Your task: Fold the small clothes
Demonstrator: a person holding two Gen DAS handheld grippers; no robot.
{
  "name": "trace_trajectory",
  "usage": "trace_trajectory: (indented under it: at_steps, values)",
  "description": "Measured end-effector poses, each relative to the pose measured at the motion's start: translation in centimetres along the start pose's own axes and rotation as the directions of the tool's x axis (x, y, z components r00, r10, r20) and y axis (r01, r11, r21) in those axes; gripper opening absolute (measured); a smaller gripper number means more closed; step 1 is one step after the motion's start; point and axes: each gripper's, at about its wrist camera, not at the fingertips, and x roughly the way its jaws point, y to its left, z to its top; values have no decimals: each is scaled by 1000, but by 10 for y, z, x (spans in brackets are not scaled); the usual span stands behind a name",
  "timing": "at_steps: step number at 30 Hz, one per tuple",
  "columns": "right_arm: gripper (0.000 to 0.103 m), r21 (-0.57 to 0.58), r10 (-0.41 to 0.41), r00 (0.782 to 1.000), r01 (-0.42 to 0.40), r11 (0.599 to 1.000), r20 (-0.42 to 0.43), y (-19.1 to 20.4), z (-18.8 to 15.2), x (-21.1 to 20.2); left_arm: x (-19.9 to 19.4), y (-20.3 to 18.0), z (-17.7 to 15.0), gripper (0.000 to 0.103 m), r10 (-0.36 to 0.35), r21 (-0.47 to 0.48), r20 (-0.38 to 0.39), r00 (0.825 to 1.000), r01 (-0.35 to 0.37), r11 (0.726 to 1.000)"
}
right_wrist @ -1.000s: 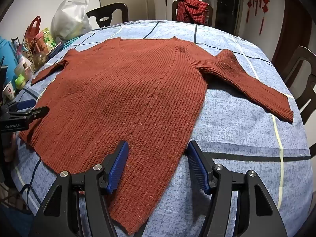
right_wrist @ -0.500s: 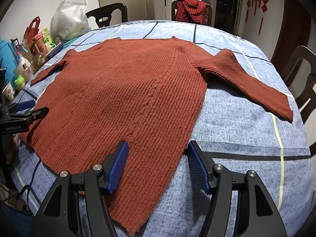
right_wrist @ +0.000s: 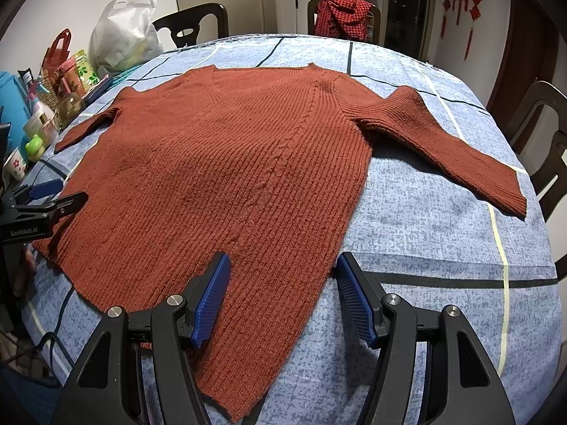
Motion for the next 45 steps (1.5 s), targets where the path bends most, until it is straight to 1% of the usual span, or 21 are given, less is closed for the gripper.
trace_trajectory:
  at_steps: [45]
  values:
    - [63, 3, -1, 1000, 1, 1000, -11, 1, -1, 2, 2, 2, -5, 102, 5, 0, 2, 1000, -5, 1000]
